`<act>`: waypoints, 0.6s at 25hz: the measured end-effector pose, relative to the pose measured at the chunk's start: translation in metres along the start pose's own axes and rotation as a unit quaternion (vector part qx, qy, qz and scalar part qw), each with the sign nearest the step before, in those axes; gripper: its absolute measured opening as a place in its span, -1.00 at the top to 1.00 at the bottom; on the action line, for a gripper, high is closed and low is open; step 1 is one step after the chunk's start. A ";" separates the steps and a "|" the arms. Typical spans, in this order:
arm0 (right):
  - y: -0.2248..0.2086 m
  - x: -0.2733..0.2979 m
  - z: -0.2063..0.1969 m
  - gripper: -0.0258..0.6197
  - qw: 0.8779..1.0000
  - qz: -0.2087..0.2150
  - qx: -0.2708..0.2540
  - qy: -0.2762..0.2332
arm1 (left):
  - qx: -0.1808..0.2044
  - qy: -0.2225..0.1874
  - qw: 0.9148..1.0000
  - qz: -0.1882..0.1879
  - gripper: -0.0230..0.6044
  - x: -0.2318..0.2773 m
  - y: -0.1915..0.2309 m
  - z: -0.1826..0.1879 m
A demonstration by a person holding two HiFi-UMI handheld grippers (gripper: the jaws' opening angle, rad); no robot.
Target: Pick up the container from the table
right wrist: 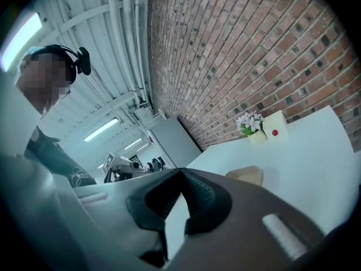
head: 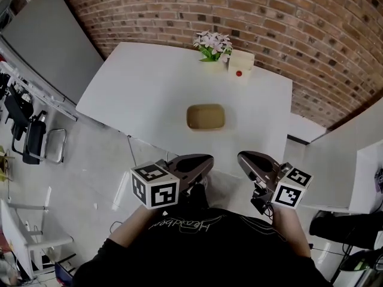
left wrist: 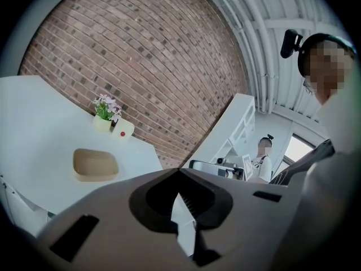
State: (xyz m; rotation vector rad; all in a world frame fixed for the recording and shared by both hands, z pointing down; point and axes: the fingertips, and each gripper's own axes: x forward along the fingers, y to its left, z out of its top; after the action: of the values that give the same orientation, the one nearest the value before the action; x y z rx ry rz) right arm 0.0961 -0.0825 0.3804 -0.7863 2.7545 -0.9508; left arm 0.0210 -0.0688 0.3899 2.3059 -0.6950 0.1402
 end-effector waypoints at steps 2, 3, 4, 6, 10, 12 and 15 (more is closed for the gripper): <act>-0.013 0.015 0.005 0.91 1.000 -0.003 0.005 0.004 | -0.009 -0.001 1.000 0.000 0.92 0.002 0.018 0.010; -0.019 0.022 0.006 0.91 1.000 -0.005 0.007 0.006 | -0.014 -0.004 1.000 -0.003 0.92 0.003 0.026 0.015; -0.025 0.030 0.008 0.91 1.000 -0.007 0.009 0.009 | -0.020 -0.007 1.000 -0.005 0.92 0.003 0.034 0.020; -0.036 0.042 0.009 0.91 1.000 -0.011 0.015 0.016 | -0.032 -0.010 0.999 -0.005 0.92 0.004 0.051 0.028; -0.066 0.061 0.013 0.91 0.999 -0.036 0.034 0.023 | -0.050 -0.002 0.999 0.005 0.92 0.009 0.087 0.040; -0.083 0.069 0.014 0.91 0.997 -0.057 0.042 0.023 | -0.054 0.000 0.998 0.011 0.92 0.012 0.104 0.045; -0.100 0.080 0.013 0.91 0.996 -0.070 0.048 0.032 | -0.054 0.003 0.999 0.009 0.92 0.014 0.124 0.052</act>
State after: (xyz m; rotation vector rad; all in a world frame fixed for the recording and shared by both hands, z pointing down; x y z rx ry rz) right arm 0.0742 -0.1975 0.4343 -0.9583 2.7116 -1.1444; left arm -0.0365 -0.1844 0.4309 2.1965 -0.7036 0.1142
